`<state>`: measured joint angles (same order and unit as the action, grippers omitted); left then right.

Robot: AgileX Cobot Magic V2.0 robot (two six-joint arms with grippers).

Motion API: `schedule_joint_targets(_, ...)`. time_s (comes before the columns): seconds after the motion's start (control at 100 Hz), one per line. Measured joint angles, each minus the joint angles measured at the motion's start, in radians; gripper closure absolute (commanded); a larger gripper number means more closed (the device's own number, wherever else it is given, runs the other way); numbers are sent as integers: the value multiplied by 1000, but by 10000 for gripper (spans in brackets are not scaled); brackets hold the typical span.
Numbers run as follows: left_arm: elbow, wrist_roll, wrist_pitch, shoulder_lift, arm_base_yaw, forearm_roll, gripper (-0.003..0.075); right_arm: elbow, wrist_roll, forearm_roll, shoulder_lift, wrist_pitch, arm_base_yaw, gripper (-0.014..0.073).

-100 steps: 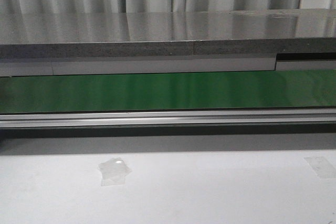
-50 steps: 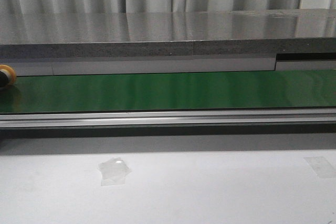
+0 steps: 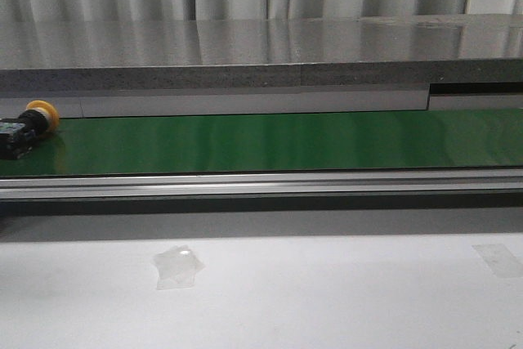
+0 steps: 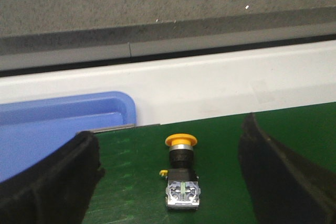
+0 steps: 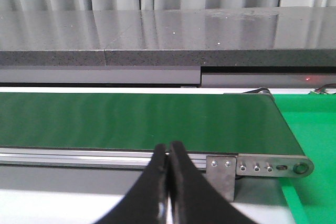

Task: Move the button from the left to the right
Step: 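Open the left gripper, release the button, and raise the gripper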

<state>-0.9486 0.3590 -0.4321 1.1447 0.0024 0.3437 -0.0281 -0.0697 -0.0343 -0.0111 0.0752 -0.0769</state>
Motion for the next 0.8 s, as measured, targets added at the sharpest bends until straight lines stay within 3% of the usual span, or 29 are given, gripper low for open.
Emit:
schedule_joint_targets(0.2,190,2,143,-198,-81,2,186,0,0,0,0,0,0,662)
schedule_joint_targets(0.48,406,3,224,-490,-90,4,186,0,0,0,0,0,0,662)
schedule_joint_targets(0.8,528,3,205,-798,-90,6,186,0,0,0,0,0,0,662)
